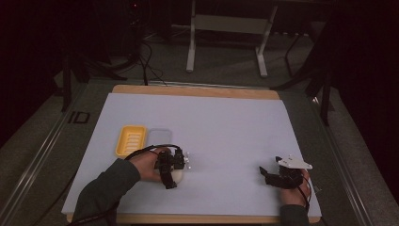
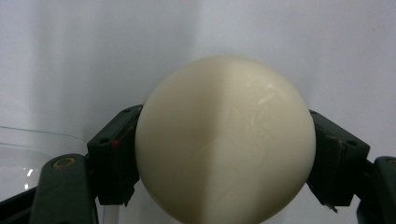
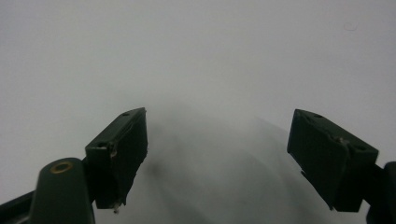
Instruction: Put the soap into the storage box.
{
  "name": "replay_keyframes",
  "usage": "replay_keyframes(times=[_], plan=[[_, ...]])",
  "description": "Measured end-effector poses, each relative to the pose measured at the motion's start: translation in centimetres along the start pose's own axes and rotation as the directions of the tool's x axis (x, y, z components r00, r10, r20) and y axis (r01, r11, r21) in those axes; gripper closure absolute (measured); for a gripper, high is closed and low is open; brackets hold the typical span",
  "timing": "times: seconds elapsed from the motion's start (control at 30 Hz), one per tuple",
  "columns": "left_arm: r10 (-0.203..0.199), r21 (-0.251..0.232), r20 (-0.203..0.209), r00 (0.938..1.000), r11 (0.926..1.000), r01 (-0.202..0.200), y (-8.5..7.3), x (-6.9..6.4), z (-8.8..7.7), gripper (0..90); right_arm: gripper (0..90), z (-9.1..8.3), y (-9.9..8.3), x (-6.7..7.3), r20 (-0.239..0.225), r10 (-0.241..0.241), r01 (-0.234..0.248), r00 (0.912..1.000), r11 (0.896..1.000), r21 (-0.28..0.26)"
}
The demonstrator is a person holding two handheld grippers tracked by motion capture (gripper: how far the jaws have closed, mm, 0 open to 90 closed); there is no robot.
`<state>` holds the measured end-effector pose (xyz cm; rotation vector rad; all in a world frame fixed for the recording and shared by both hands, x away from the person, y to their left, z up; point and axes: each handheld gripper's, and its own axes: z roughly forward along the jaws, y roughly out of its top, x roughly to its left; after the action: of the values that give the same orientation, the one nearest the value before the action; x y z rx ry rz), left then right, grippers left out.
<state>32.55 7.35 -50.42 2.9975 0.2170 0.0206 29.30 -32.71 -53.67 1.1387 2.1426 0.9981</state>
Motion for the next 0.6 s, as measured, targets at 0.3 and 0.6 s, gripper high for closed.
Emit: replay_keyframes(times=[0.3,0.6], plan=[[-0.002,0.011,-0.001,1.0000,0.9999,0.002,0.15,-0.01,-0.04,24.6,20.0,0.00,0.00,-0.01,-0.001,0.000,0.000,1.0000,1.000,-0.001],[-0.007,0.031,-0.004,1.0000,0.9995,0.007,0.18,0.04,-0.11,24.8,20.0,-0.01,0.00,-0.01,0.000,0.000,0.000,1.0000,1.000,-0.002]])
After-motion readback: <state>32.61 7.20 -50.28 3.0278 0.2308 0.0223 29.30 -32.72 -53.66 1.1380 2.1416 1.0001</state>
